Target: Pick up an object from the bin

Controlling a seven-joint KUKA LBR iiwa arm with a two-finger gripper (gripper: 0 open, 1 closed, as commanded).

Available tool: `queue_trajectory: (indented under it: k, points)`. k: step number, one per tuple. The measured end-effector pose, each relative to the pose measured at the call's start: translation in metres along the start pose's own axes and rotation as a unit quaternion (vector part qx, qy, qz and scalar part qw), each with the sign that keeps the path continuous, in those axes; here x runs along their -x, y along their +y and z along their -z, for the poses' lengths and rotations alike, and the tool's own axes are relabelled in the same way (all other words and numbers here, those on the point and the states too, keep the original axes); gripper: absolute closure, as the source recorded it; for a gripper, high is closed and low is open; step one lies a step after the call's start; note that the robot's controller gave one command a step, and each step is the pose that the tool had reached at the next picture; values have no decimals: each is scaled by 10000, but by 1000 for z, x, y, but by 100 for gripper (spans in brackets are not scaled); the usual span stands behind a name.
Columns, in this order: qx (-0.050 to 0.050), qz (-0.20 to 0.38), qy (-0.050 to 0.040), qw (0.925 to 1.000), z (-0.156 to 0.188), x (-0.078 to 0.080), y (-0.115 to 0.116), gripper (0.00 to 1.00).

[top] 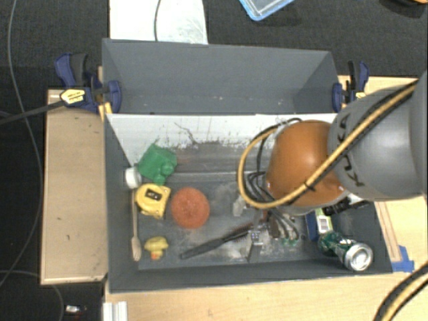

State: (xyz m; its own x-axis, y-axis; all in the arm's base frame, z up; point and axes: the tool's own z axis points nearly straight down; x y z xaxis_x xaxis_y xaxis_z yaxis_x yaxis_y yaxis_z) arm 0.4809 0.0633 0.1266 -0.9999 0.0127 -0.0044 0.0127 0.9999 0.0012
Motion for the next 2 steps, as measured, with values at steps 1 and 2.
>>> queue_trajectory:
  k: [1,2]
  points:
    - [5,1458,6,9893,-37,0,4,0]
    - [2,-117,-13,9999,-56,-1,-14,100]
